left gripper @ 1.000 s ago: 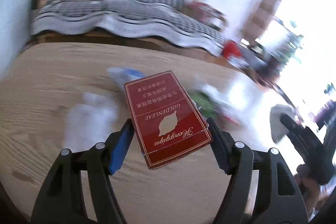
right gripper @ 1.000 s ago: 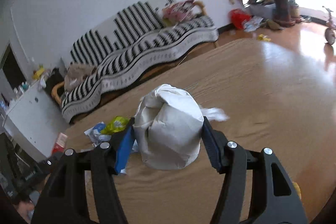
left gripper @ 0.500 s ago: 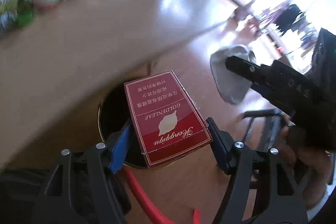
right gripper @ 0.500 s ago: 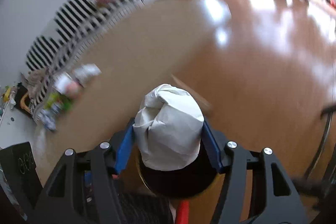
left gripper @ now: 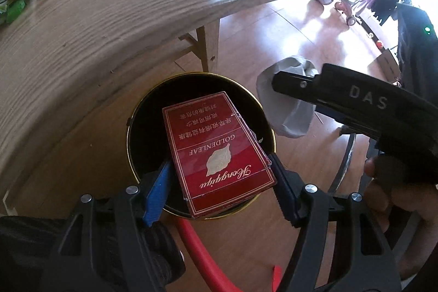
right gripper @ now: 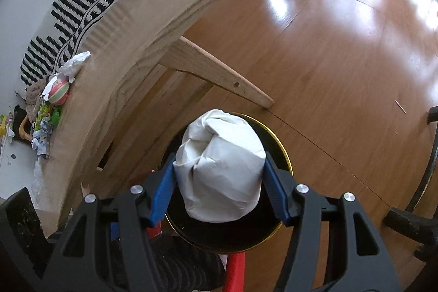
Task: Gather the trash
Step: 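Carry the box and paper bundle over the black bin and open both grippers, then return to the table and grasp the clear plastic bag with the left gripper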
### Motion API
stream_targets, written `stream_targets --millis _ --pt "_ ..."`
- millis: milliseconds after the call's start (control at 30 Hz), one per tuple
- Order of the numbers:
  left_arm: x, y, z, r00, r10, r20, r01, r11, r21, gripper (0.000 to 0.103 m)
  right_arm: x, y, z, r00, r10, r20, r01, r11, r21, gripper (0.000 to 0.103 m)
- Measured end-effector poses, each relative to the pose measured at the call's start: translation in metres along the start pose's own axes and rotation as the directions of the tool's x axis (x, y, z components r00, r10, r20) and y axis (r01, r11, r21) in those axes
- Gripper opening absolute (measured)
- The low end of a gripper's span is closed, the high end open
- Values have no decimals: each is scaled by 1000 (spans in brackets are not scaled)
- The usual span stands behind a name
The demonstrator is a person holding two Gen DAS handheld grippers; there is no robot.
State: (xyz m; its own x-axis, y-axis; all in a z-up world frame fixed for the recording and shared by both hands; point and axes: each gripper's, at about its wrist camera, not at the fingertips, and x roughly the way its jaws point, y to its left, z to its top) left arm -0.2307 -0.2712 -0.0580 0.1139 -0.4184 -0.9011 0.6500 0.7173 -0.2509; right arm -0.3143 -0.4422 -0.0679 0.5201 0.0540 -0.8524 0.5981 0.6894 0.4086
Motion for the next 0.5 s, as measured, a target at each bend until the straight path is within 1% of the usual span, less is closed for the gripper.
stream_targets --millis 33,167,200,233,267,300,333,367,433,500 --pt "7 -11 2 1000 1 0 -1 1000 3 66 0 -2 0 1000 0 -3 0 1000 2 60" --pt "12 -16 7 1000 -6 -7 6 1000 2 67 4 1 1 1000 1 -8 -1 1000 7 60" --pt "14 -16 8 1000 -10 -16 10 1000 0 70 4 1 1 1000 3 -11 -3 1000 13 63" --pt "17 -16 7 1000 -12 -24 11 1000 0 76 4 1 1 1000 10 -12 -9 1000 18 64" --pt "20 -16 7 999 -28 -38 28 1000 -5 84 3 1 2 1000 22 -16 -22 999 23 72" --pt "21 -15 6 998 -39 -39 38 999 -13 95 1 -1 2 1000 24 -15 -23 999 30 88" --pt "22 -13 6 999 -42 -30 41 999 -22 96 -1 -1 4 1000 23 -11 -23 999 38 94" --pt "21 -12 5 999 -45 -19 44 999 -30 96 -5 -1 5 1000 22 1 -22 999 44 96" --pt "19 -9 6 998 -59 -8 59 997 -42 97 -11 -2 9 1000 9 16 -10 999 39 96" --pt "8 -5 8 997 -74 23 76 995 -71 96 -23 -3 12 998 -19 51 18 999 27 96"
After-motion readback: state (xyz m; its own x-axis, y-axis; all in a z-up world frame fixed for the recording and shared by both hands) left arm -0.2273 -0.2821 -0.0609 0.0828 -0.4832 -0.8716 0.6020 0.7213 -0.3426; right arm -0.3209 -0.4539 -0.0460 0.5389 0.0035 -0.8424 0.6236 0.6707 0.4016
